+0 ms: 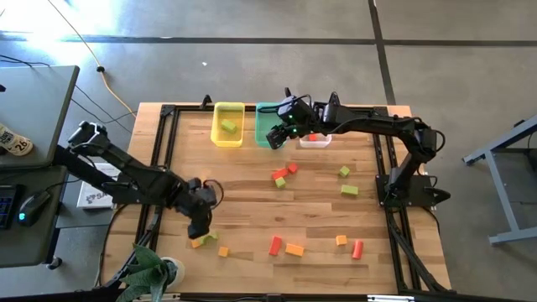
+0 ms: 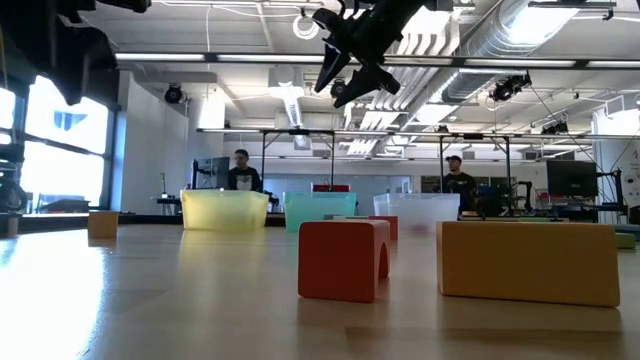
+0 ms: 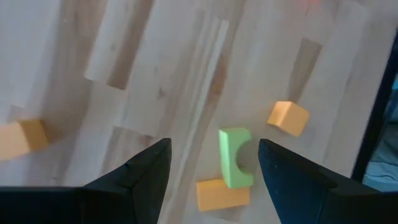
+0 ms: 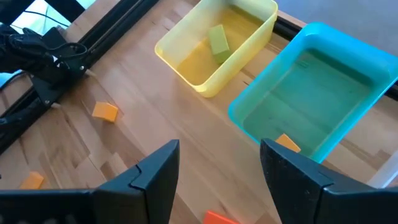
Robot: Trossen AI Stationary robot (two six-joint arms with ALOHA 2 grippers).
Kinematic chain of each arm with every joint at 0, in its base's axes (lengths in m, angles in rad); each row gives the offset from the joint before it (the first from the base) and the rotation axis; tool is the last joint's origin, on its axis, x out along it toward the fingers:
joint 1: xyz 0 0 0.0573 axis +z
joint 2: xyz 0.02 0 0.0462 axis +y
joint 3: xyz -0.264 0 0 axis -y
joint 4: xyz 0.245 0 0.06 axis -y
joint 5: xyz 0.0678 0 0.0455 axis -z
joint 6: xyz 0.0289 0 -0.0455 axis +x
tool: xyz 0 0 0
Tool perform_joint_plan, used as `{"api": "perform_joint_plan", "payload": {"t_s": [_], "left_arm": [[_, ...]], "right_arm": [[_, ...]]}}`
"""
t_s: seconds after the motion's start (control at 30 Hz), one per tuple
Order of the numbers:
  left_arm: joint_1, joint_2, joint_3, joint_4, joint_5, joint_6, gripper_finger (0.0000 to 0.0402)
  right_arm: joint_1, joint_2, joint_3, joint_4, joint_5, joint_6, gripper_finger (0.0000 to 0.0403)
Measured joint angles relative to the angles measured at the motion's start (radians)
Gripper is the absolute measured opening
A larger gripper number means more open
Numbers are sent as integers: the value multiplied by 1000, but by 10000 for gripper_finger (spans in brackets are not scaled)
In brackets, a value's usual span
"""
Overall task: Sort & place blocks by color
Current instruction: Put the green block into the yellow bin
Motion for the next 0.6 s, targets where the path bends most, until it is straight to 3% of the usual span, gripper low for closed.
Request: {"api": "perform_joint_plan", "payload": {"t_s": [0.3, 0.6], "left_arm": [[-111, 144, -11, 30, 1, -133, 229], [-146, 314, -10, 141, 52, -156, 229]], "right_arm": [[0, 0, 0, -1, -4, -14, 210], [1, 0, 0, -18, -3, -24, 210]]}}
